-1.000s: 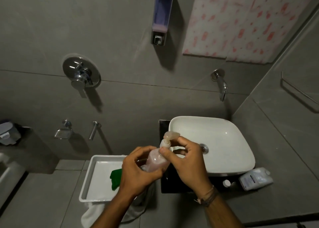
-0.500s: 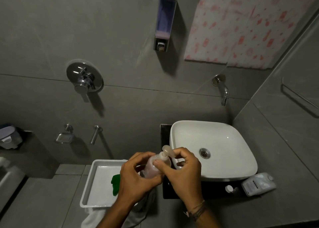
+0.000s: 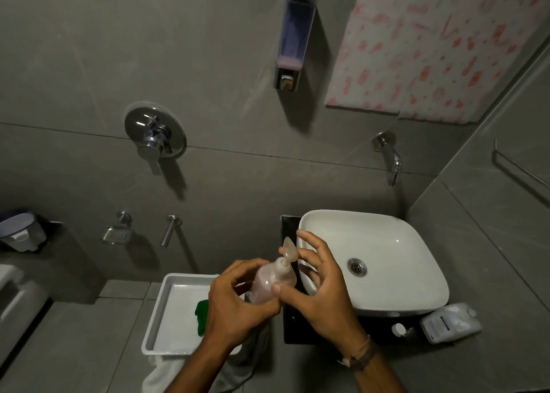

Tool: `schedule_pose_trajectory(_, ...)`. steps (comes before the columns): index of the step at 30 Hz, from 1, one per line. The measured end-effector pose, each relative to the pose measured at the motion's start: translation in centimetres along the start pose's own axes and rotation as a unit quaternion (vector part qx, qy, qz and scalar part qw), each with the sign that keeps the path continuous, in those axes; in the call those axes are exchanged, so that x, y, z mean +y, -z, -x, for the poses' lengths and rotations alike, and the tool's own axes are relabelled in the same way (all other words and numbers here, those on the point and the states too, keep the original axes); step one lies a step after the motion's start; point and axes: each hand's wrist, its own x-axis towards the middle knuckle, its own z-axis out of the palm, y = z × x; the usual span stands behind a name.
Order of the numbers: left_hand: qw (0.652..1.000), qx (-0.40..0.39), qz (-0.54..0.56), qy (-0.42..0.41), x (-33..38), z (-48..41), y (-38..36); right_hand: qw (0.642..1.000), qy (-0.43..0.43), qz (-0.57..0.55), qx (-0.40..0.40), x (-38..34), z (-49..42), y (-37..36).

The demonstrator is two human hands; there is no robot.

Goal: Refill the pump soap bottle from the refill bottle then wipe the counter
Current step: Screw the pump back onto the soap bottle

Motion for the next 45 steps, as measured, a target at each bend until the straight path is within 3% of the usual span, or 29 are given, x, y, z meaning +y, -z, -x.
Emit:
schedule_pose_trajectory(2,1.000,-0.001,0.001,-0.003,0.0,-0.1,0.0,1.000,0.000,-0.019,-0.015,-0.3,-0.2,0.0)
schedule_pose_trajectory(6,1.000,-0.002,0.003,-0.010,0.0,-0.4,0.0,0.997,0.017,0.030,0.065,-0.6,-0.5,-0.1)
schedule_pose_trajectory(11,1.000,0.003,0.022,-0.004,0.7,-0.6,0.0,1.000,0.015,0.005,-0.021,-0.9,-0.9,0.4)
schedule_pose_trajectory(16,1.000,-0.010,0.016,-0.010,0.5,-0.7,-0.1,0.996,0.035,0.054,0.059,-1.1,-0.9,-0.1)
schedule_pose_trajectory(22,1.000,-0.010,0.028,-0.009,0.5,-1.0,-0.2,0.995,0.058,0.062,0.045,-1.2,-0.8,0.8)
schedule_pose_trajectory(36,0.998,-0.051,0.040,-0.006,0.2,-1.0,0.0,0.991,-0.004,0.028,-0.131,-2.2,-2.0,2.8)
schedule_pose_trajectory(38,0.998,-0.047,0.039,-0.004,0.1,-1.0,0.1,0.992,0.011,0.034,-0.118,-2.3,-1.8,2.6)
schedule_pose_trajectory(42,0.998,-0.042,0.041,-0.003,0.4,-0.9,0.2,0.998,0.048,0.038,-0.018,-1.7,-1.4,1.3)
schedule_pose_trajectory(45,0.998,-0.044,0.041,-0.002,0.4,-0.9,0.2,0.999,0.038,0.035,-0.013,-1.3,-1.8,1.2)
